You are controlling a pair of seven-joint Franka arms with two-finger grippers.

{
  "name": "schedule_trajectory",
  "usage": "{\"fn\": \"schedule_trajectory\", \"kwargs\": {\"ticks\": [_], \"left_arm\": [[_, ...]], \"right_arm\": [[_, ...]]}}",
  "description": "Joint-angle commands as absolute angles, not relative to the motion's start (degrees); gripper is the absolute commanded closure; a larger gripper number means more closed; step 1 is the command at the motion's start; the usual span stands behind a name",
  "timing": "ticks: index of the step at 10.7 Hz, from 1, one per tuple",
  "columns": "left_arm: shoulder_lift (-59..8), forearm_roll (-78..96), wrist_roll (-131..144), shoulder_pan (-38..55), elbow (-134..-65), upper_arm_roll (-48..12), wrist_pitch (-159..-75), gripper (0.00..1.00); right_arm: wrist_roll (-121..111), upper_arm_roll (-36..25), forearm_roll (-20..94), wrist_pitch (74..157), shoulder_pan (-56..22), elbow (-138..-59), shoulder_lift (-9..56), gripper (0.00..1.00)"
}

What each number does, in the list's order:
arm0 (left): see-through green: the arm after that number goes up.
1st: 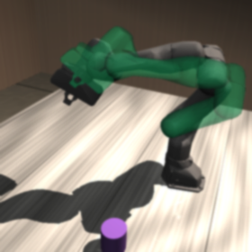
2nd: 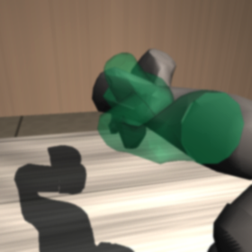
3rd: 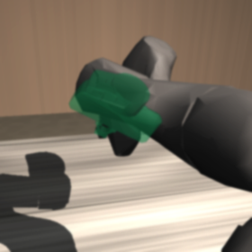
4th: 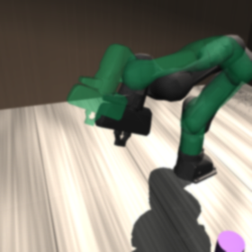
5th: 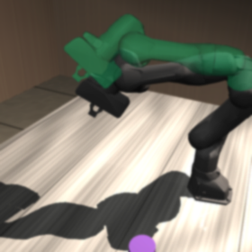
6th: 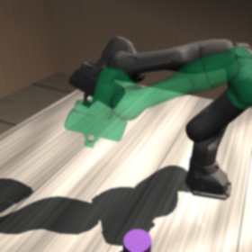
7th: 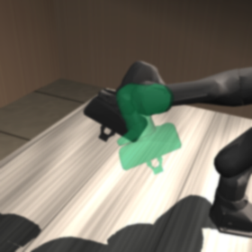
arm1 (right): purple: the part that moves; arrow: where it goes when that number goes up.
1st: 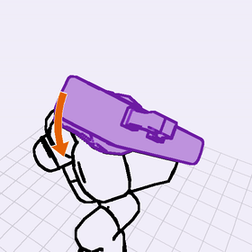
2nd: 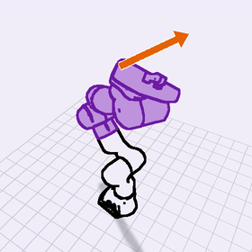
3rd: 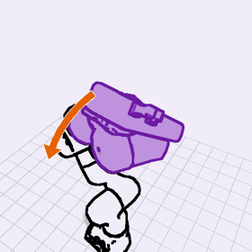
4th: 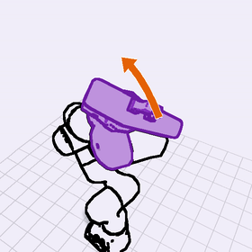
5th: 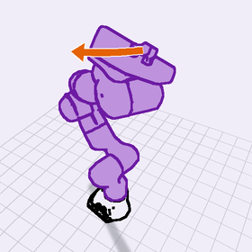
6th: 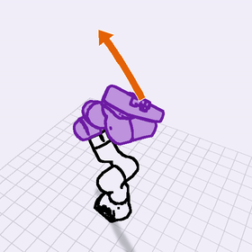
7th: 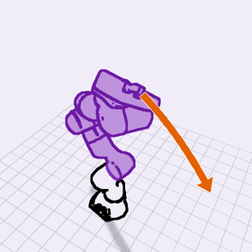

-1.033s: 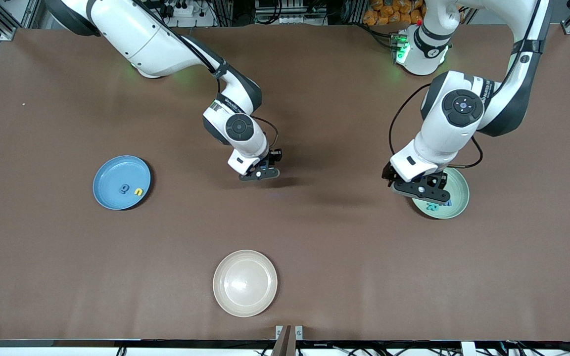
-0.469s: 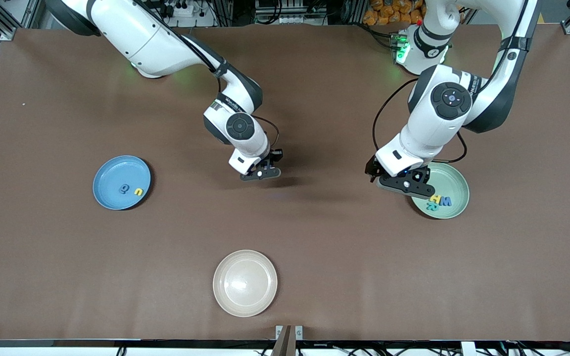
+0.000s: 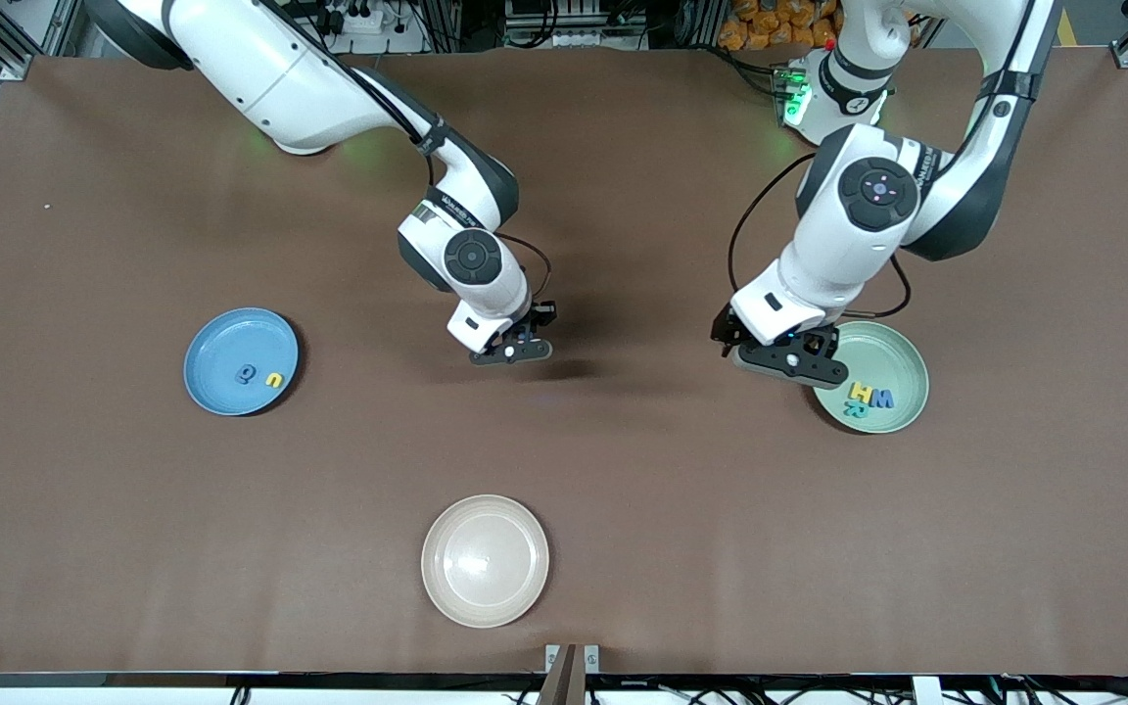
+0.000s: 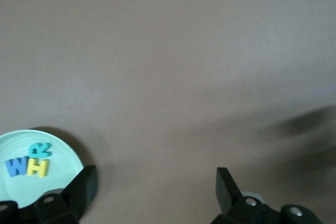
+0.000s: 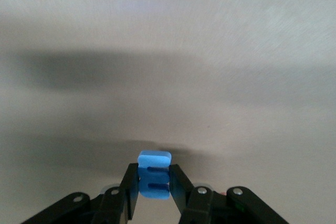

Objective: Sort upper and lower case letters into plates
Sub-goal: 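Lift the blue E with the right gripper, then release the E on the blue plate while the left gripper reaches the Q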

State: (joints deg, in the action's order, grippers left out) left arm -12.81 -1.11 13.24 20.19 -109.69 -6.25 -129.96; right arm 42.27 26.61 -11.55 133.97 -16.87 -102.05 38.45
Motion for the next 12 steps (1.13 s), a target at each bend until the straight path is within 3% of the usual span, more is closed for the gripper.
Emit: {"fn": "schedule_trajectory", "kwargs": {"ticks": [1, 8, 12], "left_arm": [[-12.3, 0.1, 18.8, 21.2, -109.1, -8.7, -129.2, 0.00], [-18.8, -0.8, 42.6, 31.3, -107.2, -15.1, -132.2, 0.00], [-27.2, -1.2, 43.8, 39.4, -102.1, -15.1, -136.7, 0.00]], "right_arm": [[42.6, 28.1, -8.9, 129.3, -13.2, -101.9, 33.2, 1.00], [26.4, 26.4, -6.9, 118.6, 3.9, -103.3, 30.6, 1.00], [8.5, 15.9, -6.9, 113.9, 6.9, -104.4, 27.5, 1.00]]}}
